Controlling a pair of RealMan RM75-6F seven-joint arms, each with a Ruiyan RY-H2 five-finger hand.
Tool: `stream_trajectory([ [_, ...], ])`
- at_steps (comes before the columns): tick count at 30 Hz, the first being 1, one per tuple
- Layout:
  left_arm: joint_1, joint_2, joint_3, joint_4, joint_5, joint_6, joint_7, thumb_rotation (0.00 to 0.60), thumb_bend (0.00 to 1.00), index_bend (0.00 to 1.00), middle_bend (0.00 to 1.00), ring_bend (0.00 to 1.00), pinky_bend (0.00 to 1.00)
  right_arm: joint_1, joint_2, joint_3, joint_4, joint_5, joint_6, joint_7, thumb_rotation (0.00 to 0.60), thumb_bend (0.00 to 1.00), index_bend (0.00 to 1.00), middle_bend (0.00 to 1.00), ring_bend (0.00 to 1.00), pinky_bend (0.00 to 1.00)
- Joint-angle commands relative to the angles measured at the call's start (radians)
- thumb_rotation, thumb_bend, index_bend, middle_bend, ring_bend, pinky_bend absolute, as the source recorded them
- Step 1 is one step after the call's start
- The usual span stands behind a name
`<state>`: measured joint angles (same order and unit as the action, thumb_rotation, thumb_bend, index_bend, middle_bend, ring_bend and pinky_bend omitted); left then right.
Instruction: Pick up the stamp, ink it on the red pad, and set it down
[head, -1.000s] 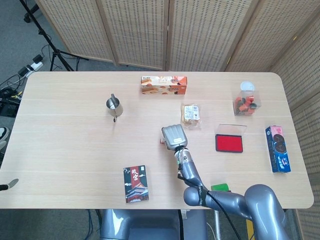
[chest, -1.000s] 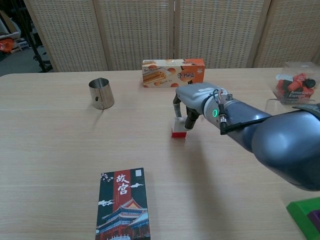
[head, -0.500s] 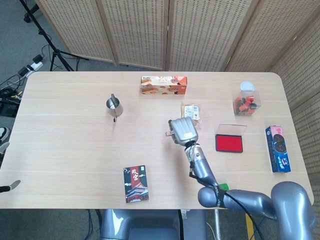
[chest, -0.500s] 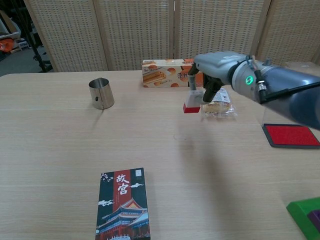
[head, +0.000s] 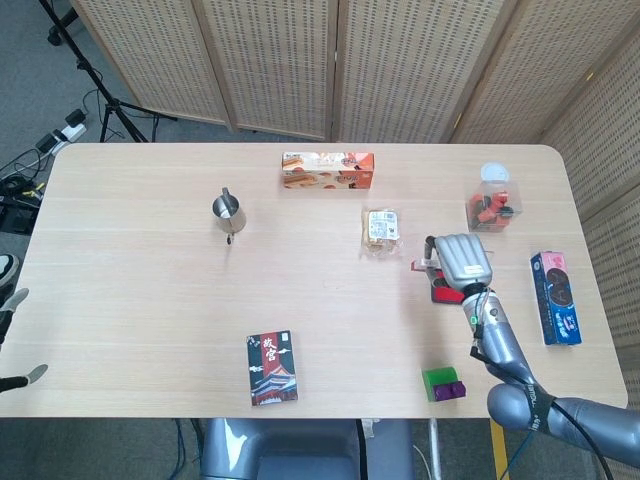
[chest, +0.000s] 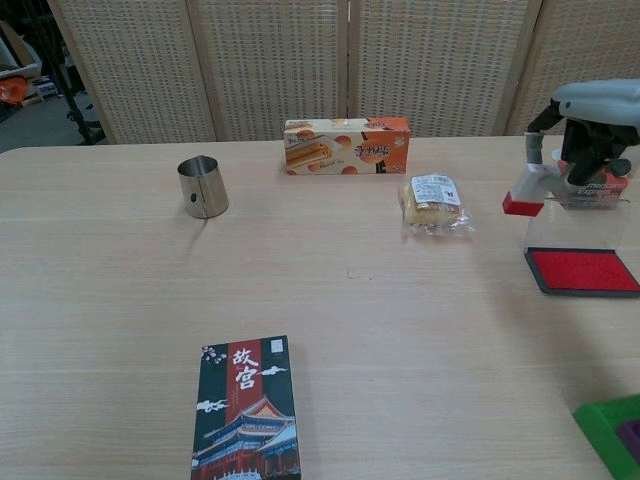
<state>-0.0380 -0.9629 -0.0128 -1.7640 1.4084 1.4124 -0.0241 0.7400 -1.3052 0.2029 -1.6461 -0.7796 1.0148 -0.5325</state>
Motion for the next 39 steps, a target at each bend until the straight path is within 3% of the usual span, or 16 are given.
stream_trajectory([
  [1,-0.001,-0.003,0.001,-0.001,-0.001,-0.001,0.008,0.600,0.12,0.00,0.00,0.00,0.00,-0.023,0.006,-0.035,0.030,-0.041,-0.041,0.044,0.600,0.52,0.54,1.00,1.00,1.00],
  [7,-0.003,-0.010,0.001,-0.003,-0.009,-0.006,0.024,0.600,0.12,0.00,0.00,0.00,0.00,-0.038,-0.033,-0.055,0.119,-0.091,-0.079,0.123,0.600,0.52,0.54,1.00,1.00,1.00],
  [24,-0.007,-0.012,0.003,-0.003,-0.012,-0.013,0.032,0.600,0.12,0.00,0.00,0.00,0.00,-0.051,-0.125,-0.089,0.368,-0.060,-0.177,0.176,0.600,0.52,0.54,1.00,1.00,1.00],
  [39,-0.010,-0.018,0.005,-0.002,-0.013,-0.016,0.043,0.600,0.12,0.00,0.00,0.00,0.00,-0.066,-0.143,-0.080,0.428,-0.079,-0.209,0.226,0.600,0.52,0.54,1.00,1.00,1.00],
])
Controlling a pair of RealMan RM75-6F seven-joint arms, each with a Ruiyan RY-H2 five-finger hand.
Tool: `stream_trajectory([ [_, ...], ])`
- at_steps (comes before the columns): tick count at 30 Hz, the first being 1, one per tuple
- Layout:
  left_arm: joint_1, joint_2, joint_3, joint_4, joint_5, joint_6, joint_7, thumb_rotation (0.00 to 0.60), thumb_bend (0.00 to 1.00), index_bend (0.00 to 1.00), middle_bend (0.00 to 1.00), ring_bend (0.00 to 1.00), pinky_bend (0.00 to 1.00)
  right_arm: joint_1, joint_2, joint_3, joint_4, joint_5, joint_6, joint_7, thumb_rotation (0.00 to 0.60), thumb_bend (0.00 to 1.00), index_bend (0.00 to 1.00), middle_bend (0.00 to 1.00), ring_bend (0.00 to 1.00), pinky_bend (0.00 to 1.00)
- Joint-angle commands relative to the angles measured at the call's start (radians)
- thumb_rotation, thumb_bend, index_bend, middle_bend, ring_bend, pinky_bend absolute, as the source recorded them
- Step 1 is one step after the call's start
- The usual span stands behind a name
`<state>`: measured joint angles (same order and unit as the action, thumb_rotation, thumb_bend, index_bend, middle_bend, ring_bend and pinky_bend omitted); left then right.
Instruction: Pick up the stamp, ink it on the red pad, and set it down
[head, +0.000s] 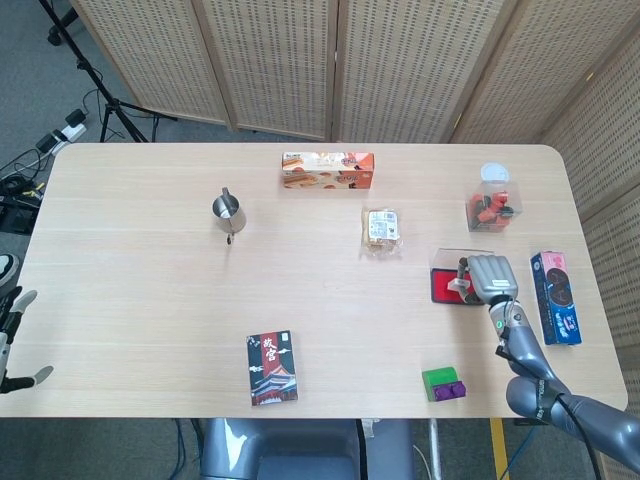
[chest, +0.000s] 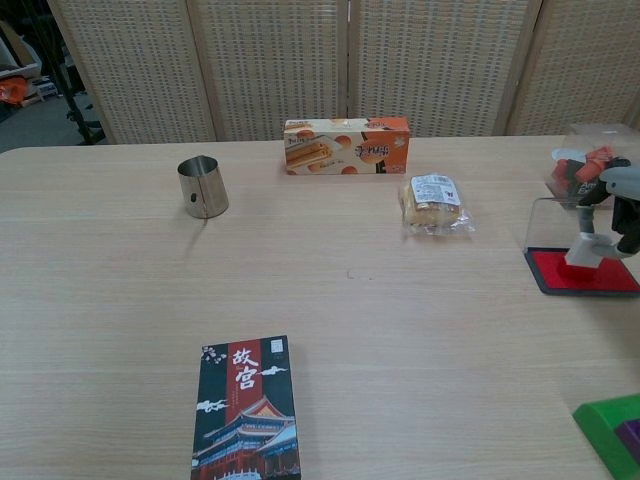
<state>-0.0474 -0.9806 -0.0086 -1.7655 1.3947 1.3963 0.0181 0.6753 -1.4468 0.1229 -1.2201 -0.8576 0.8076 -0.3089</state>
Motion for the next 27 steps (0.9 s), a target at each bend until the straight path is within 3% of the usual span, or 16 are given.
stream_trajectory([
  [1,0.000,-0.001,0.001,0.000,0.000,0.000,0.001,0.600,0.12,0.00,0.00,0.00,0.00,-0.002,-0.002,0.000,0.004,-0.002,-0.003,0.003,0.600,0.52,0.54,1.00,1.00,1.00],
  [27,-0.001,0.000,0.006,-0.002,0.007,-0.002,-0.003,0.600,0.12,0.00,0.00,0.00,0.00,-0.016,-0.048,0.002,0.073,-0.018,-0.030,0.014,0.600,0.52,0.54,1.00,1.00,1.00],
])
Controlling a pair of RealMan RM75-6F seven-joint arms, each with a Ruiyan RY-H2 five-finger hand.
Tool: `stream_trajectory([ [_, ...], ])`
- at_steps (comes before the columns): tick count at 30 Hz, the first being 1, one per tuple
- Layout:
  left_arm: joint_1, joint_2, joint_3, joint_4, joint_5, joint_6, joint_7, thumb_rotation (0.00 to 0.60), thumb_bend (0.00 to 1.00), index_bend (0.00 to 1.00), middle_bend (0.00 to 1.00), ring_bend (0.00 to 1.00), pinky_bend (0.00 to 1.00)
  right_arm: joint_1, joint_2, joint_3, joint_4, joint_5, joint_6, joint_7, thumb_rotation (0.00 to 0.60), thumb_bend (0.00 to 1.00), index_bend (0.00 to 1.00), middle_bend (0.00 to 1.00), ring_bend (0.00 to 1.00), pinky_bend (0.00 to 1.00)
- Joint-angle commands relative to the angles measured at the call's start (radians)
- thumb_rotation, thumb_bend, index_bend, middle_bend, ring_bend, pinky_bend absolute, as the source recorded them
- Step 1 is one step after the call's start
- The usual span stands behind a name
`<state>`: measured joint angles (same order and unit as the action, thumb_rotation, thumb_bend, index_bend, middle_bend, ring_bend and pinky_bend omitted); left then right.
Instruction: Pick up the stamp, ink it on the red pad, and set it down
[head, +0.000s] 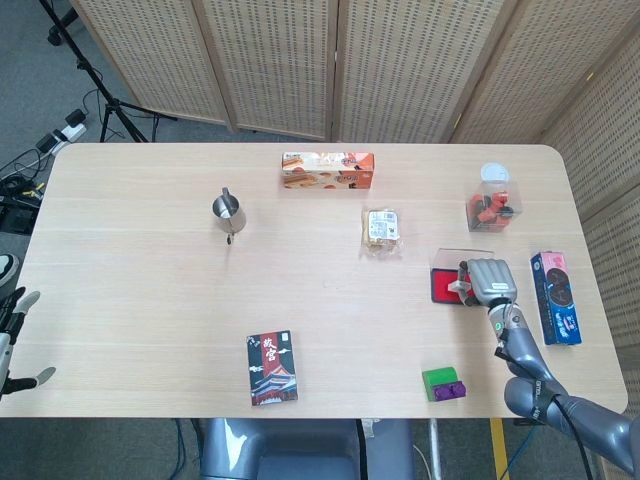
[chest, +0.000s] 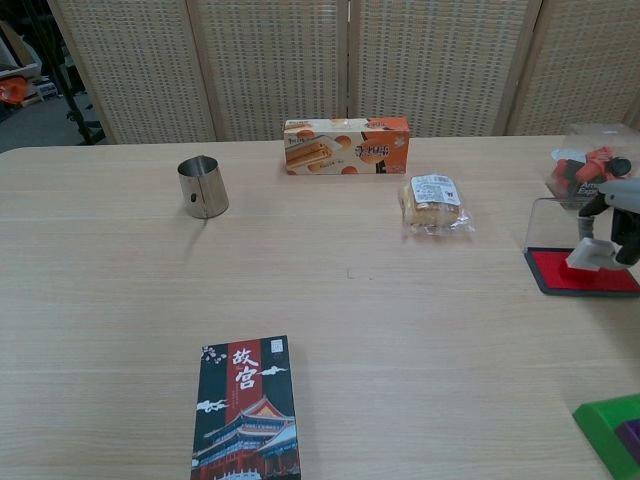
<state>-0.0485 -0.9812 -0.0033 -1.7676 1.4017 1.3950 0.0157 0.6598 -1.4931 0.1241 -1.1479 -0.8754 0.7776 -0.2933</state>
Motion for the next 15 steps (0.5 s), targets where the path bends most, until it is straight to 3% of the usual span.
stream_trajectory([
  [1,0.000,0.001,0.000,0.001,0.000,0.000,0.000,0.600,0.12,0.00,0.00,0.00,0.00,0.000,-0.002,0.002,0.001,0.000,0.000,-0.003,0.600,0.52,0.54,1.00,1.00,1.00],
  [15,0.001,0.003,0.001,0.001,0.000,0.001,-0.008,0.600,0.12,0.00,0.00,0.00,0.00,-0.001,0.028,0.024,-0.046,0.004,0.012,-0.007,0.600,0.52,0.54,1.00,1.00,1.00],
])
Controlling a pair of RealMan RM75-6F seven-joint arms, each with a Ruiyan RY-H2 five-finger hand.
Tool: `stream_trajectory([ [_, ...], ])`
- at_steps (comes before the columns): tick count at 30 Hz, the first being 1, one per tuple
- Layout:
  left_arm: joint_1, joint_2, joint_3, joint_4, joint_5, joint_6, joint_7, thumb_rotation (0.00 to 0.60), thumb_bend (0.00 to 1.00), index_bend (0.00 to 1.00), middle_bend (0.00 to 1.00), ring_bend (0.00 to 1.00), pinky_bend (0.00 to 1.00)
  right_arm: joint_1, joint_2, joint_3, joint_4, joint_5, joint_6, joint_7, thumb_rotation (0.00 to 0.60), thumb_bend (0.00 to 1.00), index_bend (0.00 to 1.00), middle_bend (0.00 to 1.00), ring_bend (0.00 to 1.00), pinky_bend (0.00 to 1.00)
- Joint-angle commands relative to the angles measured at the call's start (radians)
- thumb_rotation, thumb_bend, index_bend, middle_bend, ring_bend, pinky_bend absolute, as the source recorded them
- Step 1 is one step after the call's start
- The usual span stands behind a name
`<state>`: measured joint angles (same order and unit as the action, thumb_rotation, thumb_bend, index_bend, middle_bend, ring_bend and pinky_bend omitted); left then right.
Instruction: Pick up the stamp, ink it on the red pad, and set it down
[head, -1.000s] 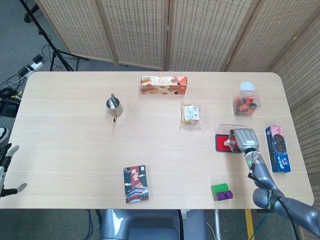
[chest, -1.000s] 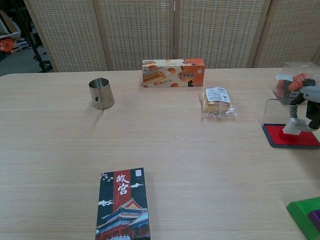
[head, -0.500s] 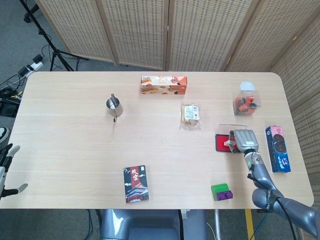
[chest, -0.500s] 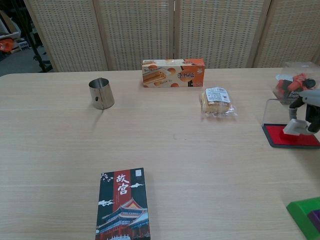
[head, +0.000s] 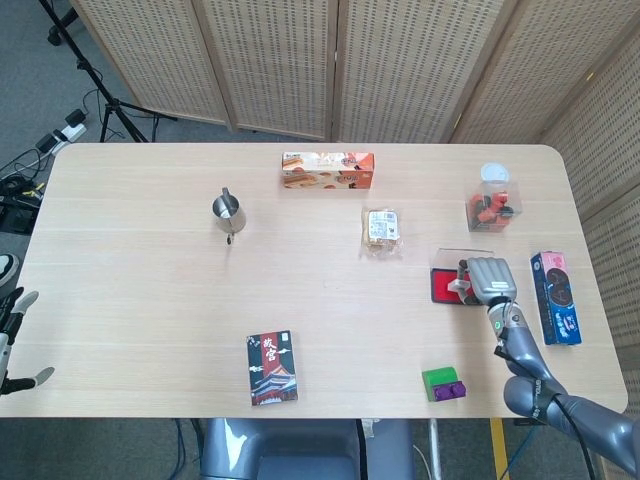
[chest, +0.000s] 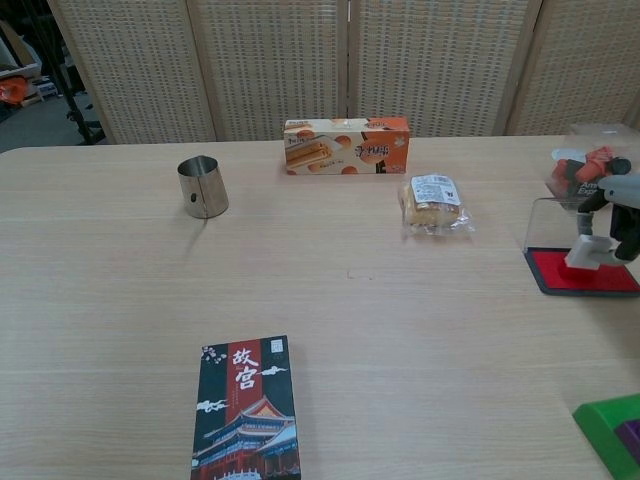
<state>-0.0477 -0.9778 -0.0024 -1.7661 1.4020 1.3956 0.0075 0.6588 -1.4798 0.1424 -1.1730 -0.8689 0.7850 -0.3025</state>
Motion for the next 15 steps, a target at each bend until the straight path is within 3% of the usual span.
stream_trajectory([
  [1,0.000,0.000,0.000,0.000,0.000,0.000,0.000,0.600,0.12,0.00,0.00,0.00,0.00,0.000,0.026,0.010,-0.039,-0.007,0.011,0.003,0.600,0.52,0.54,1.00,1.00,1.00],
  [9,0.001,0.001,0.001,-0.001,0.002,0.002,-0.002,0.600,0.12,0.00,0.00,0.00,0.00,0.005,0.149,0.051,-0.276,-0.042,0.092,-0.021,0.600,0.52,0.54,1.00,1.00,1.00],
  [15,0.002,0.004,0.002,-0.001,0.006,0.004,-0.008,0.600,0.12,0.00,0.00,0.00,0.00,0.012,0.169,0.036,-0.360,-0.030,0.111,-0.073,0.600,0.52,0.54,1.00,1.00,1.00],
])
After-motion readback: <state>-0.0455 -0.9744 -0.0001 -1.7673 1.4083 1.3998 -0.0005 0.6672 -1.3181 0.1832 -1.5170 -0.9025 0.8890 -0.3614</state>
